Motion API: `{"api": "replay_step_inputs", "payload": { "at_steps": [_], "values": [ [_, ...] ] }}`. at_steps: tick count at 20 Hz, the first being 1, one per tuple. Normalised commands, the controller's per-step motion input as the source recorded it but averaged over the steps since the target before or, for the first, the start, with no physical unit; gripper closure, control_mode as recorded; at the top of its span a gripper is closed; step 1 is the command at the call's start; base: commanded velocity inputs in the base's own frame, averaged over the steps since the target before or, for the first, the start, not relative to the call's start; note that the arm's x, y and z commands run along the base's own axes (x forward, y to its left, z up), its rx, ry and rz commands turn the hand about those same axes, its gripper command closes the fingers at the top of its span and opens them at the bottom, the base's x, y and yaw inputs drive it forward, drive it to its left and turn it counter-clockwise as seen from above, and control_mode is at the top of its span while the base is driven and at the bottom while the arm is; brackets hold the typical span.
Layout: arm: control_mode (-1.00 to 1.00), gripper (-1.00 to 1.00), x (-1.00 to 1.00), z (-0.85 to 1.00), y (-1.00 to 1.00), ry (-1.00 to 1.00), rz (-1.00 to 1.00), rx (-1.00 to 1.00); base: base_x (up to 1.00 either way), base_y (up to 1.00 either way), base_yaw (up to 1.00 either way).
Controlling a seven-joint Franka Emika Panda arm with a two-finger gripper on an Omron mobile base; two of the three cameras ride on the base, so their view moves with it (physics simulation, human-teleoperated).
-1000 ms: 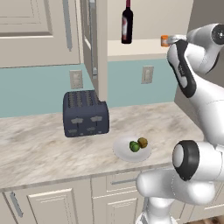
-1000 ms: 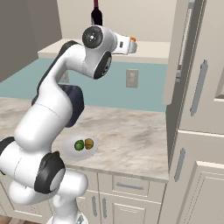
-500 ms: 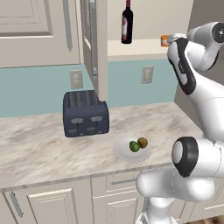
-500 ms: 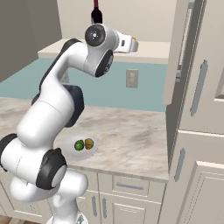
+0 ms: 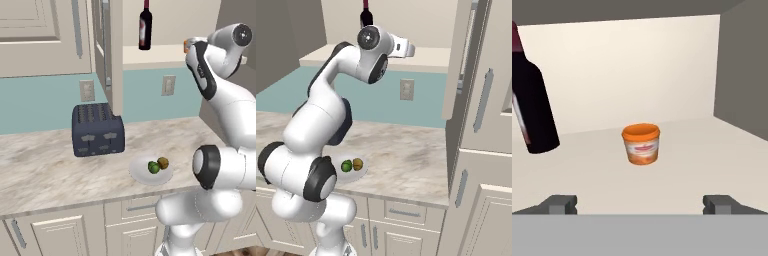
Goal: Pick the avocado and bread from the counter and place them on the plate. Then pick the jam from the cabinet and place it next to the plate. Lastly close the cabinet door.
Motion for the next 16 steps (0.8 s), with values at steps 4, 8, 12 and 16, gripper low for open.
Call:
{"api": "replay_step_inputs", "payload": {
  "at_steps": [4, 8, 12, 16],
  "values": [
    [-1.00, -1.00, 0.34, 0.00, -0.07, 0.02, 0.00, 0.00, 0.00, 0.00, 0.00],
    [-1.00, -1.00, 0.31, -0.01, -0.08, 0.02, 0.00, 0.00, 0.00, 0.00, 0.00],
    [-1.00, -1.00, 0.25, -0.11, -0.03, 0.02, 0.00, 0.00, 0.00, 0.00, 0.00],
    [-1.00, -1.00, 0.16, -0.13, 0.00, 0.00, 0.00, 0.00, 0.00, 0.00, 0.00]
  ]
}}
